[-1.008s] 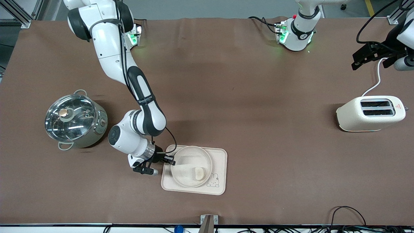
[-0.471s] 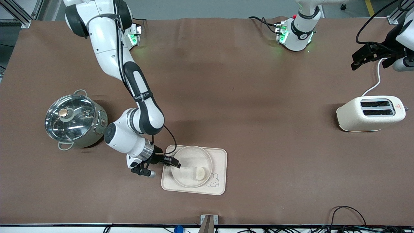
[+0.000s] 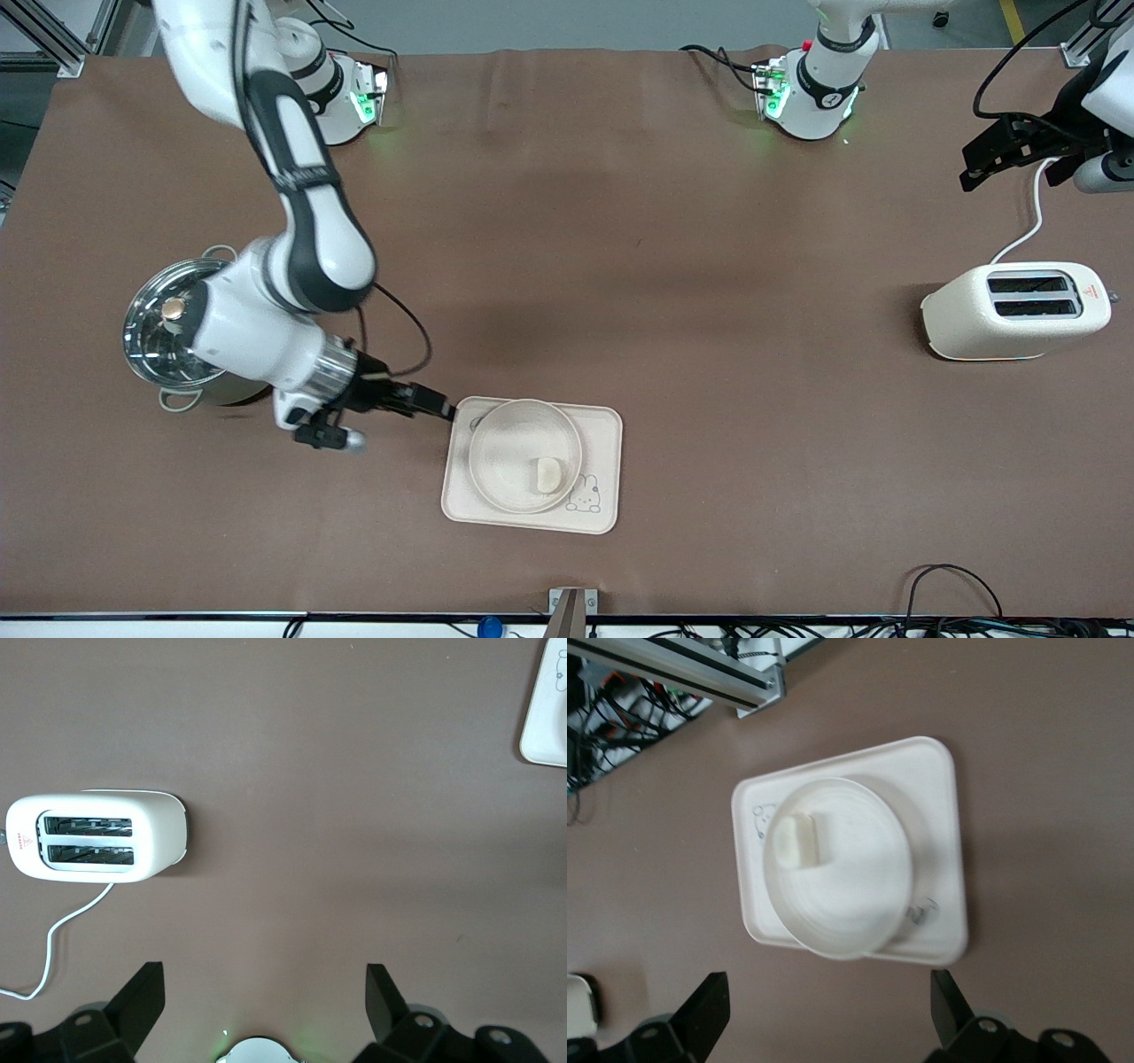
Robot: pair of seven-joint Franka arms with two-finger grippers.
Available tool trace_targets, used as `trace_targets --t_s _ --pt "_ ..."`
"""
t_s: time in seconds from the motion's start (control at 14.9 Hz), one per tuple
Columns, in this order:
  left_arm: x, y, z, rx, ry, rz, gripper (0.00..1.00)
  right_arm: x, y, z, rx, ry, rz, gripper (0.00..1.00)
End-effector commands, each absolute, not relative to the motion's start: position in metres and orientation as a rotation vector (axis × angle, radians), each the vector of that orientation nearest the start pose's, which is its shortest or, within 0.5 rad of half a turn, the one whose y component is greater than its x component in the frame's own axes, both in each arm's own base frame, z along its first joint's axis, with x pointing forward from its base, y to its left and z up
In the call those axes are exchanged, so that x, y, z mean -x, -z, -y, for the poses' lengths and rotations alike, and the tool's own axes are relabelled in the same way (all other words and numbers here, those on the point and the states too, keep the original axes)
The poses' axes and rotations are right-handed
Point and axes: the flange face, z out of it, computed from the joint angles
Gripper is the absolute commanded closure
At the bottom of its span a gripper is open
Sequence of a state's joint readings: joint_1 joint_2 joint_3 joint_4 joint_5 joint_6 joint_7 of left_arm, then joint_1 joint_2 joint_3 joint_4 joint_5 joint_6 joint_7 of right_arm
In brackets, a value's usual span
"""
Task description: Place bun in plate and plate on tray
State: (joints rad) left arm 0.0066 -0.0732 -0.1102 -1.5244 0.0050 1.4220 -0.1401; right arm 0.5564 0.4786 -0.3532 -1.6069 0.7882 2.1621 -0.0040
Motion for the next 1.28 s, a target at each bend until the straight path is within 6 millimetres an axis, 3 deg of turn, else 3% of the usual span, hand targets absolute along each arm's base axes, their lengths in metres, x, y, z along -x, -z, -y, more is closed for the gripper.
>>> trace_targets --t_s 0.0,0.34,0.61,0.81,1.14,1.21 --pt "-0.508 -0.677 0.058 3.139 -0.042 0.047 0.0 -0.625 -0.447 -0.126 2.711 -0.028 -0.121 0.0" --pt "-0.507 -0.68 0.058 3.139 -0.037 0.032 0.0 -0.578 -0.564 -0.035 2.995 -0.027 0.009 0.0" --pt "-0.506 -0.68 0.059 3.139 -0.034 0.03 0.0 -0.529 -0.628 0.02 3.058 0.01 -0.023 0.0" --pt "-0.505 -0.681 0.06 3.139 -0.032 0.025 0.0 -0.494 -0.662 0.03 3.148 0.007 -0.037 0.0" --pt "-0.507 -0.68 0.06 3.136 -0.039 0.023 0.0 -0.492 -0.668 0.054 3.216 0.034 -0.092 0.0" --pt "-0.508 -0.682 0.06 3.137 -0.032 0.025 0.0 -0.492 -0.678 0.058 3.217 0.062 -0.098 0.0"
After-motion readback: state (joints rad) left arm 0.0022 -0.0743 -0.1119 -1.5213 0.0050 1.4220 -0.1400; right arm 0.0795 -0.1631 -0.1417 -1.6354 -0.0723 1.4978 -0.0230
